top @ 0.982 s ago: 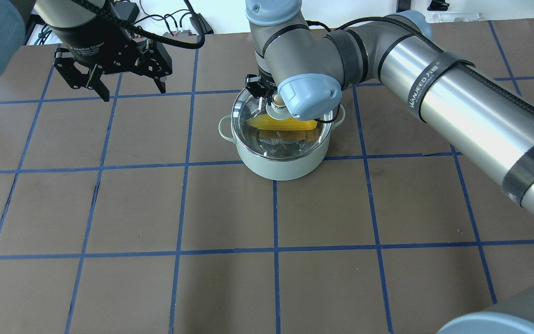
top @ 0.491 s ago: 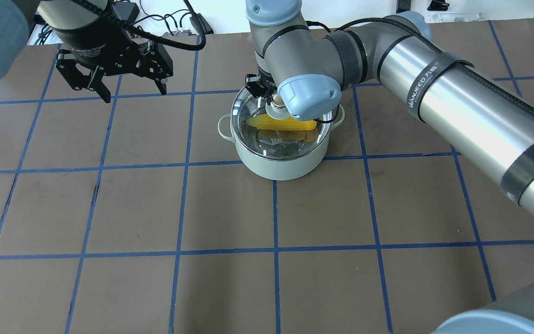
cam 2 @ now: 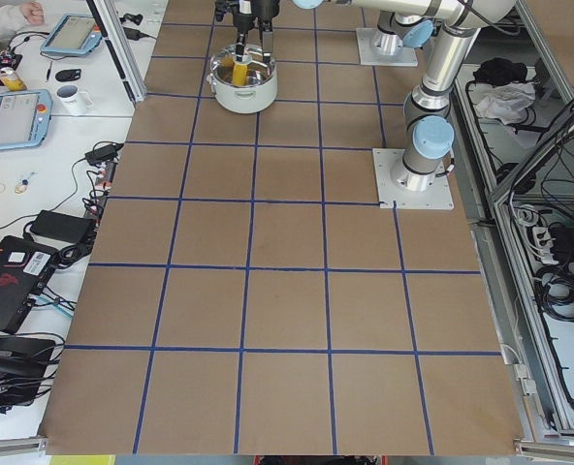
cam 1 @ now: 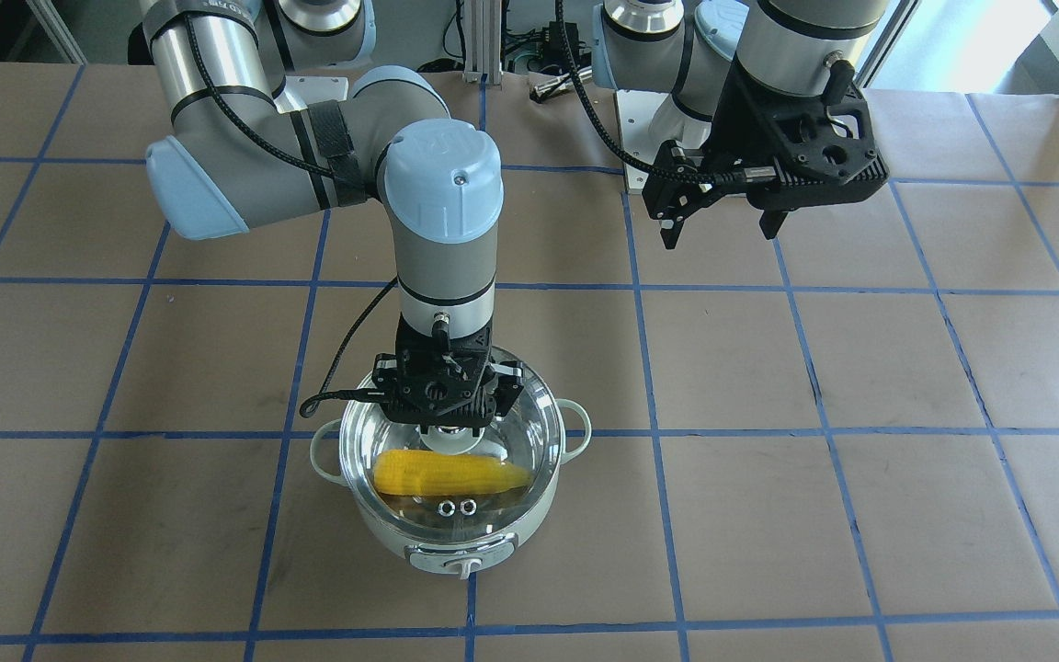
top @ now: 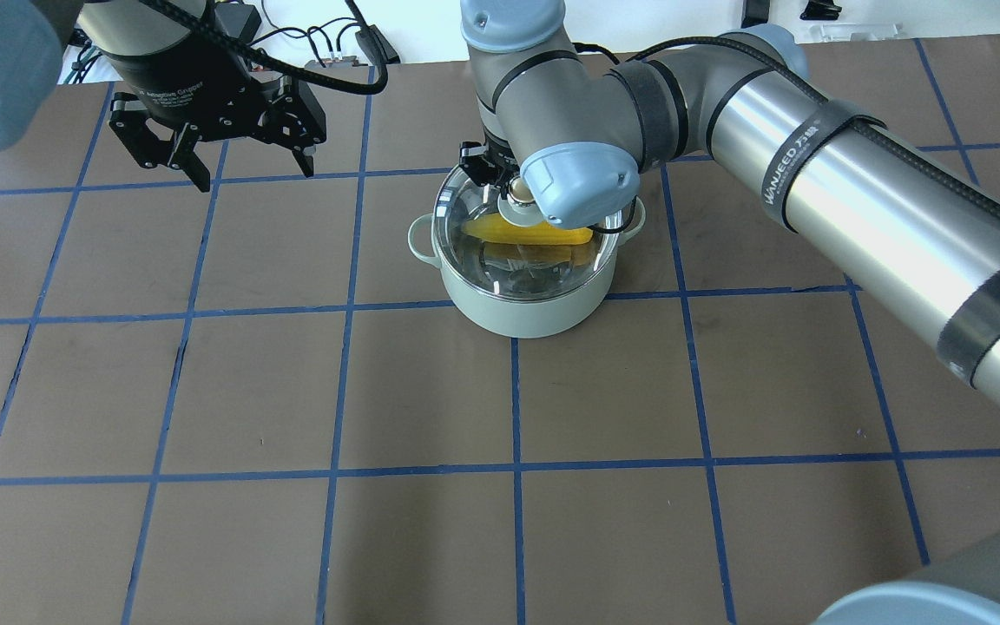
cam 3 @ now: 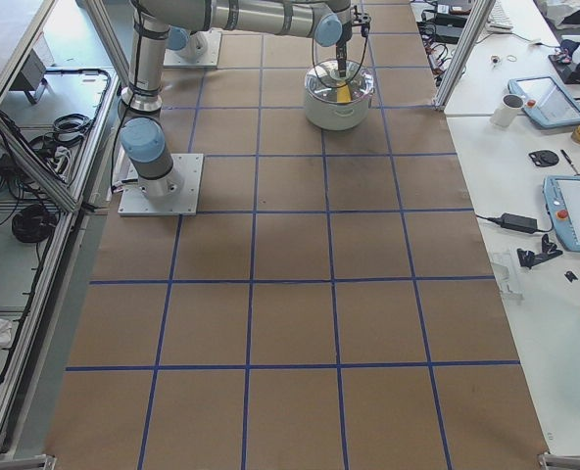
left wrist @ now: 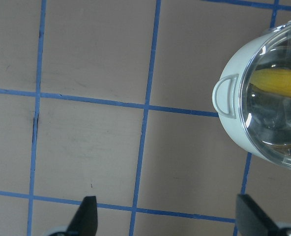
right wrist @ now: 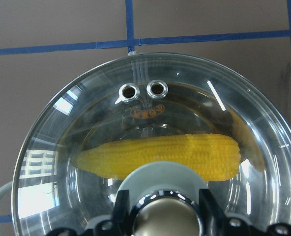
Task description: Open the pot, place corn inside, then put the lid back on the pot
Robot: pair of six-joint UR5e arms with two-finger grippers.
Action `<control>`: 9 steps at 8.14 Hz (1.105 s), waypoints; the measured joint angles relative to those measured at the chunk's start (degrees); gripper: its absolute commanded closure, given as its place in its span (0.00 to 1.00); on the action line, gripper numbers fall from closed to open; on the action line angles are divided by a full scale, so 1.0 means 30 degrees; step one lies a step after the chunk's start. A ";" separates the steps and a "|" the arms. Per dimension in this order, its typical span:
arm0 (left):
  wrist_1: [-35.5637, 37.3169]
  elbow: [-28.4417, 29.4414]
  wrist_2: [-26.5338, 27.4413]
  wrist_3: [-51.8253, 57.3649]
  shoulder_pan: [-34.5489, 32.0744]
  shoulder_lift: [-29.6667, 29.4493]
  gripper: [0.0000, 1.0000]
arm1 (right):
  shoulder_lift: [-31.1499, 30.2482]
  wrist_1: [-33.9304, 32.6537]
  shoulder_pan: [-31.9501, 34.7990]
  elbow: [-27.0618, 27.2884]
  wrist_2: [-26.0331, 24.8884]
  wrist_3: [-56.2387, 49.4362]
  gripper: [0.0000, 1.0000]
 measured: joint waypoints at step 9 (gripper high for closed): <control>-0.0006 -0.0029 -0.0034 0.0003 0.0028 -0.0036 0.00 | -0.0239 -0.0067 -0.0012 0.0081 -0.0105 -0.0511 0.00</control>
